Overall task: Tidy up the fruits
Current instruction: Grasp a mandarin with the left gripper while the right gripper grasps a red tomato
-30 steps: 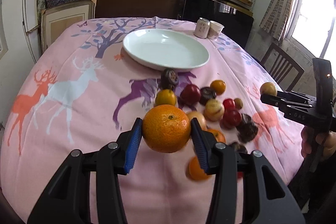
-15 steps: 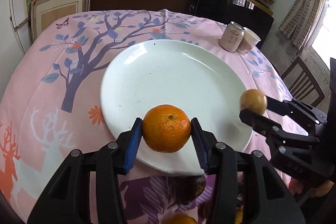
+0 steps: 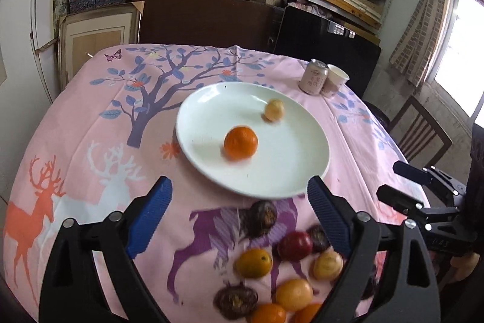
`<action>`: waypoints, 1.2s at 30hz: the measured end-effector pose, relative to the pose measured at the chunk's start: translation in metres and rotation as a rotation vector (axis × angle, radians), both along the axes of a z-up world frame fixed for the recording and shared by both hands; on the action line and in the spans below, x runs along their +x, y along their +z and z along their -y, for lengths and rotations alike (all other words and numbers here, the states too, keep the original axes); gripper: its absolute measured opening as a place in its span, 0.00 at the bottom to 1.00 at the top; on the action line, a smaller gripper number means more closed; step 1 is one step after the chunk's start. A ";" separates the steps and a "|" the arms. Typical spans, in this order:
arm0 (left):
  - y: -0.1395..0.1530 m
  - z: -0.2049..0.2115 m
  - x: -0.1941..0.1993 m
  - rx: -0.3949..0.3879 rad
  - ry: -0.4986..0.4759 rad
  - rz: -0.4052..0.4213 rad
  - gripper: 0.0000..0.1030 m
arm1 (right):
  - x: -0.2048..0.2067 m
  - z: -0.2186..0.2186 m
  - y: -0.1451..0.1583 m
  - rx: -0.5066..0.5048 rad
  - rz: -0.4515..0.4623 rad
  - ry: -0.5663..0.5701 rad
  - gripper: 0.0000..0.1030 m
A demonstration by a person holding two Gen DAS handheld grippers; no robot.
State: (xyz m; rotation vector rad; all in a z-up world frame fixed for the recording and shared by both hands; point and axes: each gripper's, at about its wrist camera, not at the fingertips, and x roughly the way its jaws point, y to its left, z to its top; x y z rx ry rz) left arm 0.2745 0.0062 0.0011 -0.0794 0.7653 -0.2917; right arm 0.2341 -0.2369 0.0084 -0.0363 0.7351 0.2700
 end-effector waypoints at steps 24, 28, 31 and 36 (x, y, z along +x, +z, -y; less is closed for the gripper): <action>-0.098 0.066 -0.159 0.333 -0.259 -0.042 0.34 | -0.161 0.004 -0.068 0.059 -0.094 0.096 0.73; -0.091 0.059 -0.167 0.293 -0.242 -0.023 0.34 | -0.168 -0.014 -0.071 0.048 -0.086 0.165 0.72; -0.082 0.049 -0.170 0.270 -0.216 -0.007 0.34 | -0.170 -0.029 -0.074 0.051 -0.092 0.205 0.72; -0.067 0.032 -0.173 0.247 -0.170 0.014 0.34 | -0.159 -0.045 -0.082 0.048 -0.121 0.193 0.72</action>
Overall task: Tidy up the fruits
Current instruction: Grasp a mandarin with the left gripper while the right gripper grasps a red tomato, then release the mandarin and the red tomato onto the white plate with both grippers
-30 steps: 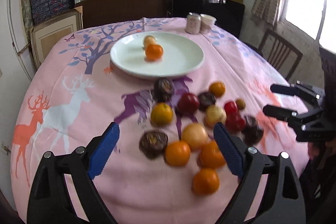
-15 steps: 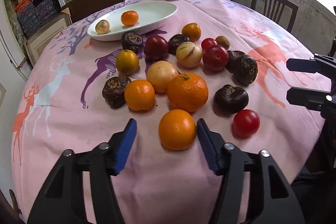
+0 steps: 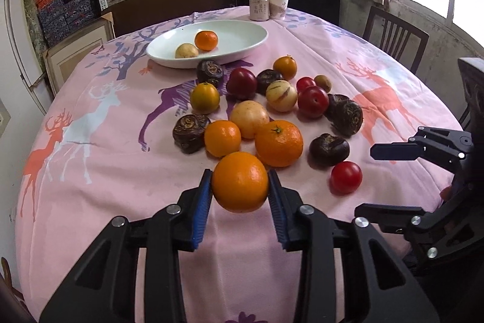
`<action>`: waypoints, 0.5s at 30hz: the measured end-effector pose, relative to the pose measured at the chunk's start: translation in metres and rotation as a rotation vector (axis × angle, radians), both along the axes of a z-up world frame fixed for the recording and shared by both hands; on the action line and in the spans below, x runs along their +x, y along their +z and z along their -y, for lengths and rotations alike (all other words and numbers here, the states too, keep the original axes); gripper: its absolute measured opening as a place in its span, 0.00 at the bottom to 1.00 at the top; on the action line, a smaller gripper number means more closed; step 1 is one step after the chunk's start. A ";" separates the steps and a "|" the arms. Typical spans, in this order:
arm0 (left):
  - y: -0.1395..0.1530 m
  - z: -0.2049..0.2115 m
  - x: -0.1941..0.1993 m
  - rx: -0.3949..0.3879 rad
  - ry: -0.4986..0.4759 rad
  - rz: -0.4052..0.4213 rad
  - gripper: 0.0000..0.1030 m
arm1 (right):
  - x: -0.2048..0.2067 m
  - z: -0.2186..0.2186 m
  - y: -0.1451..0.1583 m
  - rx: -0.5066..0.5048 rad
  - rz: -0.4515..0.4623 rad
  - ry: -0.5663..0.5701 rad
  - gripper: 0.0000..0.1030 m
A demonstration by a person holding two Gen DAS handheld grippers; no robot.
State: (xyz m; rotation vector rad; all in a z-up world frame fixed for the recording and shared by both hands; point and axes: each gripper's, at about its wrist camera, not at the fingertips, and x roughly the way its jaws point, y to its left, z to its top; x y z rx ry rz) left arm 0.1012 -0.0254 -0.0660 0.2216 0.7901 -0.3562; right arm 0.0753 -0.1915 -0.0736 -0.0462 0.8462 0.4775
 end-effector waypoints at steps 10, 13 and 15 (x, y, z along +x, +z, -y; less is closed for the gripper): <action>-0.001 -0.013 -0.004 -0.015 0.021 -0.007 0.34 | 0.013 -0.013 -0.009 0.011 -0.025 -0.034 0.27; -0.001 -0.012 -0.003 -0.019 0.021 -0.007 0.34 | 0.011 -0.006 -0.007 0.024 -0.030 -0.043 0.27; 0.000 -0.013 -0.002 -0.027 0.024 -0.007 0.34 | 0.006 0.001 -0.001 0.025 -0.015 -0.050 0.27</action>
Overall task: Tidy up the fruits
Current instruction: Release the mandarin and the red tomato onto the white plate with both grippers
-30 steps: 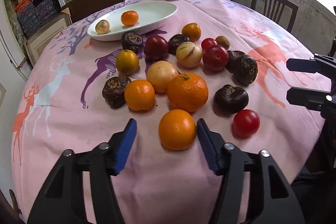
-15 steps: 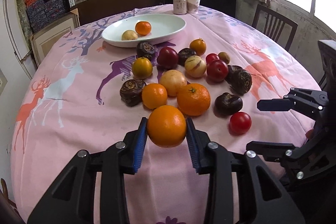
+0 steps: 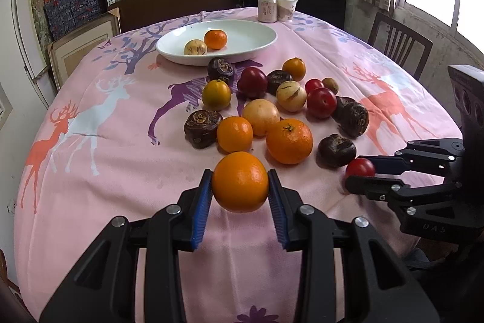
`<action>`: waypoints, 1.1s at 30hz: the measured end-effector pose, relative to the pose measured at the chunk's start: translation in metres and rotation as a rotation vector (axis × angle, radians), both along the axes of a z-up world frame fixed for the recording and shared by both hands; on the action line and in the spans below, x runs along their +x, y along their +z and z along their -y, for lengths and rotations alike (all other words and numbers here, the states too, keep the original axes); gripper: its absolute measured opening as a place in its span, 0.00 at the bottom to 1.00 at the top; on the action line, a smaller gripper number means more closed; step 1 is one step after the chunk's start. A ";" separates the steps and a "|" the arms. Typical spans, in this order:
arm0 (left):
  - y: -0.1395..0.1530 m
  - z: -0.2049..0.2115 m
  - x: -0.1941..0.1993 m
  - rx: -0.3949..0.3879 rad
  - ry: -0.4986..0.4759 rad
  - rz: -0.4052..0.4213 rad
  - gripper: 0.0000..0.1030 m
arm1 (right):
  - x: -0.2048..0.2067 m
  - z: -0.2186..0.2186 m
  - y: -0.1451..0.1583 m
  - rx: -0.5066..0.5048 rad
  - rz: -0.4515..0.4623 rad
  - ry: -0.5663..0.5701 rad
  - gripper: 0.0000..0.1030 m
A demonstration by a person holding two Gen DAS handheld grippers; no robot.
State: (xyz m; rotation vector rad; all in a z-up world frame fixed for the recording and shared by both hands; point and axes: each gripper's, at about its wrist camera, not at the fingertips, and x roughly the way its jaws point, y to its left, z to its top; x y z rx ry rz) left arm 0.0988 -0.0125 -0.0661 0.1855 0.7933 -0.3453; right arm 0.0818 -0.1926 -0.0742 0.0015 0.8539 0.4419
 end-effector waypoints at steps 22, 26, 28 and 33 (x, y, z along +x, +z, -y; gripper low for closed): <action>0.024 0.060 0.246 -0.108 0.007 -0.098 0.35 | 0.269 0.039 0.062 -0.001 0.085 -0.082 0.36; 0.020 0.047 0.259 -0.161 0.048 -0.107 0.58 | 0.265 0.035 0.060 0.010 0.115 -0.098 0.67; 0.031 0.040 0.246 -0.161 0.066 -0.050 0.76 | 0.252 0.041 0.066 0.028 0.129 -0.100 0.67; 0.053 0.022 0.189 -0.136 0.041 0.026 0.76 | 0.191 0.059 0.077 0.011 0.134 -0.117 0.68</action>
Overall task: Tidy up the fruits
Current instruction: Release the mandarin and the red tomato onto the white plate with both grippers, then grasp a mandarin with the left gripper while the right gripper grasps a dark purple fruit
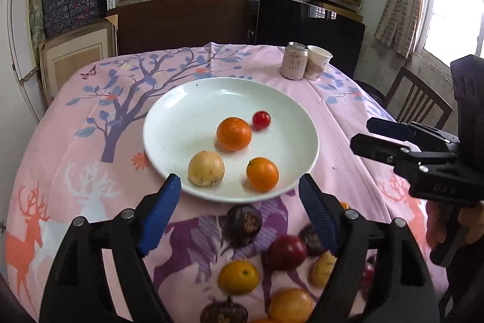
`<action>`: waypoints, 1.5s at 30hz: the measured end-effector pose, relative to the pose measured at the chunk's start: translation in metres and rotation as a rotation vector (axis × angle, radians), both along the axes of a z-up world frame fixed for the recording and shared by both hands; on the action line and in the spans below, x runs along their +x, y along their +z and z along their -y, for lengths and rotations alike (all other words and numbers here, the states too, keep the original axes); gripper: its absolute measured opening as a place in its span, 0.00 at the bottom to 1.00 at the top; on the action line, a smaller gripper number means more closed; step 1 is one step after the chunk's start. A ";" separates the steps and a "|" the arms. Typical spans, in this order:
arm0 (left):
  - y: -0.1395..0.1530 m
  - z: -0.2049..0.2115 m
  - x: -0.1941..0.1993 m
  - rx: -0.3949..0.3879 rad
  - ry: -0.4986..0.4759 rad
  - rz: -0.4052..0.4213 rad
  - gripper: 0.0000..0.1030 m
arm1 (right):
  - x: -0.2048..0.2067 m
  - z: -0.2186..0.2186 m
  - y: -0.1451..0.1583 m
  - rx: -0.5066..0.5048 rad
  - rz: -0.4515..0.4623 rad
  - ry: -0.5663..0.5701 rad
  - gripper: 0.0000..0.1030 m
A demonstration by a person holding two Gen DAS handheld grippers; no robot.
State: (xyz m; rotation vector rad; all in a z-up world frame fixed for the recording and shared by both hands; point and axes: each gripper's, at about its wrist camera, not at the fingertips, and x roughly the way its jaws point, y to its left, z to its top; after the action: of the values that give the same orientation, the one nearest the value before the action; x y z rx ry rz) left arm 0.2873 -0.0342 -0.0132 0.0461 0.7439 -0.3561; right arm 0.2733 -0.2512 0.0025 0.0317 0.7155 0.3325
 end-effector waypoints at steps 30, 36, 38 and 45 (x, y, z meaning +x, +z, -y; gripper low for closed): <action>-0.055 0.022 -0.161 0.148 -0.094 -0.025 0.77 | -0.149 0.023 -0.080 0.012 -0.083 -0.099 0.38; -0.075 0.046 -0.143 0.175 -0.098 -0.092 0.54 | -0.151 0.034 -0.086 0.075 -0.097 -0.092 0.39; -0.081 0.050 -0.141 0.179 -0.101 -0.103 0.50 | -0.151 0.032 -0.086 0.082 -0.089 -0.080 0.39; -0.072 0.049 -0.149 0.142 -0.115 -0.070 0.43 | -0.152 0.036 -0.085 0.115 -0.084 -0.074 0.39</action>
State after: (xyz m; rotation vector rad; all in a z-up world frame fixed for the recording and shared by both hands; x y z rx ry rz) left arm 0.1380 -0.0828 -0.0848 0.2125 0.8372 -0.4159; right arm 0.1214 -0.2868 -0.0827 0.1815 0.7758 0.3029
